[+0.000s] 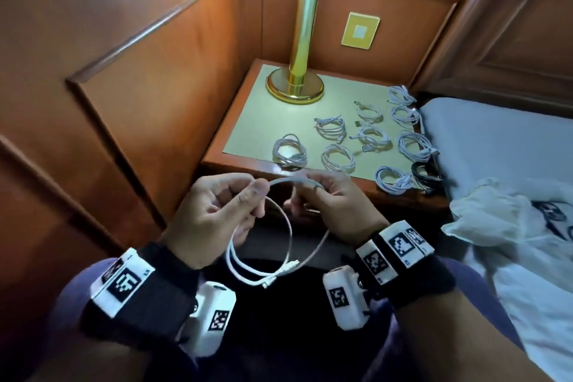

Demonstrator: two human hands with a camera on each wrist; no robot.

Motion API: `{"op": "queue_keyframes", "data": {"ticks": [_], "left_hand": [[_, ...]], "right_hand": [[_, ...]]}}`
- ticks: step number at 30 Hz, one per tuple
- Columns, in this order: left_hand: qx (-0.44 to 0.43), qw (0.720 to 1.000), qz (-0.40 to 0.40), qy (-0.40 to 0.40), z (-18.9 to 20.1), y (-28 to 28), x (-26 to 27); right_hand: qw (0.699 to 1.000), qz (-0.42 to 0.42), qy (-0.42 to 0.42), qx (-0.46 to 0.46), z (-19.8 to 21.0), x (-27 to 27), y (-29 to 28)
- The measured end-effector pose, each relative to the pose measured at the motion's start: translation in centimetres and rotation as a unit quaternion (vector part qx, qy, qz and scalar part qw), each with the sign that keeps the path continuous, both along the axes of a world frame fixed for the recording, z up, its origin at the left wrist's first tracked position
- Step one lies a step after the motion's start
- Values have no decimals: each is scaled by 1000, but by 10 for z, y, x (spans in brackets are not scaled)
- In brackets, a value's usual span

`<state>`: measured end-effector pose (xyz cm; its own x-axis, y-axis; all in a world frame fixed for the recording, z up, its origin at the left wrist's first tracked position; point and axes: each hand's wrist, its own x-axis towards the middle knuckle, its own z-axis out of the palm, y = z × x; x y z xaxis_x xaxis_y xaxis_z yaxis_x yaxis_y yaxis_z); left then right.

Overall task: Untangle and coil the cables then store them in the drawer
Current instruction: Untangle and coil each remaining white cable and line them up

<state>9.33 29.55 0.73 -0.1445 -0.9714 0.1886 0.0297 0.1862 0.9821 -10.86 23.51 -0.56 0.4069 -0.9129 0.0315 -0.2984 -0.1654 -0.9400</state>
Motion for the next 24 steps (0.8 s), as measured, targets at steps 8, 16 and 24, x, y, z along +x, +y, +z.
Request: {"op": "queue_keyframes", "data": {"ticks": [8, 16, 24], "left_hand": [[115, 960, 229, -109, -47, -2, 3], [-133, 944, -22, -300, -58, 43, -77], [27, 992, 103, -60, -66, 23, -60]], "right_hand": [[935, -224, -239, 136, -19, -86, 87], [982, -144, -115, 53, -29, -104, 133], [988, -148, -19, 28, -36, -112, 122]]}}
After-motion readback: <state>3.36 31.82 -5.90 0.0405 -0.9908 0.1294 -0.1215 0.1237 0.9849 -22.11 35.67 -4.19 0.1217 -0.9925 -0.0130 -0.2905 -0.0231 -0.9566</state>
